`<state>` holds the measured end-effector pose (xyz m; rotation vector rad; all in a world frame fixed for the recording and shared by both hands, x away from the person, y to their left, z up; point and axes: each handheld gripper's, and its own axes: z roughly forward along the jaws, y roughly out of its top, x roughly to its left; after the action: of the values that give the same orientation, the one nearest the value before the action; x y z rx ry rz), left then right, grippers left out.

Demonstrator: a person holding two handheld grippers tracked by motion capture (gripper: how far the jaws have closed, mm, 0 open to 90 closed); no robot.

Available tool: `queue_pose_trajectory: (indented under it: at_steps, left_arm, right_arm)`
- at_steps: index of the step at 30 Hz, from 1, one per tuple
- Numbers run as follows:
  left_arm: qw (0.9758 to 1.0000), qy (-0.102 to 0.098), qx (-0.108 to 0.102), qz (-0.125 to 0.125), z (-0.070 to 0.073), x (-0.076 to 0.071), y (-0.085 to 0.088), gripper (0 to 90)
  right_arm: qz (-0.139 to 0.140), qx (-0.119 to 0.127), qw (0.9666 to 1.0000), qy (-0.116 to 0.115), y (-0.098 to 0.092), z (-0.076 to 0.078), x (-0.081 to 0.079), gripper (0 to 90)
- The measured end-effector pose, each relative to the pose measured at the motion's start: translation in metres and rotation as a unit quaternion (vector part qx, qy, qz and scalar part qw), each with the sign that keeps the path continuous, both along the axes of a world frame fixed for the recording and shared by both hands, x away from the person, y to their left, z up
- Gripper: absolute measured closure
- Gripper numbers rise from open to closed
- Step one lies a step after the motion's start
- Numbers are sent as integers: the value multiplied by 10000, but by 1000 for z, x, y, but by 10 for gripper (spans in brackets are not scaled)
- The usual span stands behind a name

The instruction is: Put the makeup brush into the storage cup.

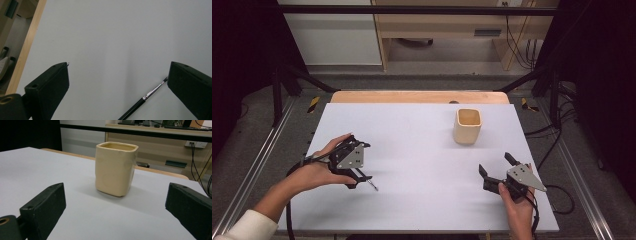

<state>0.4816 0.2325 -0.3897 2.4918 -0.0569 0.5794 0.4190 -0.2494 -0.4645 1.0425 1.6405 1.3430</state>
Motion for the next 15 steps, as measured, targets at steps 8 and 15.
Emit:
queue_pose_trajectory:
  at_steps: [8,15]
  left_arm:
    - [9999,32,113,-31,-3,2,-2,36]
    - [9997,66,247,-40,-7,3,-2,36]
  right_arm:
    - [-6,7,10000,4,0,0,0,31]
    - [-6,5,10000,8,0,0,0,31]
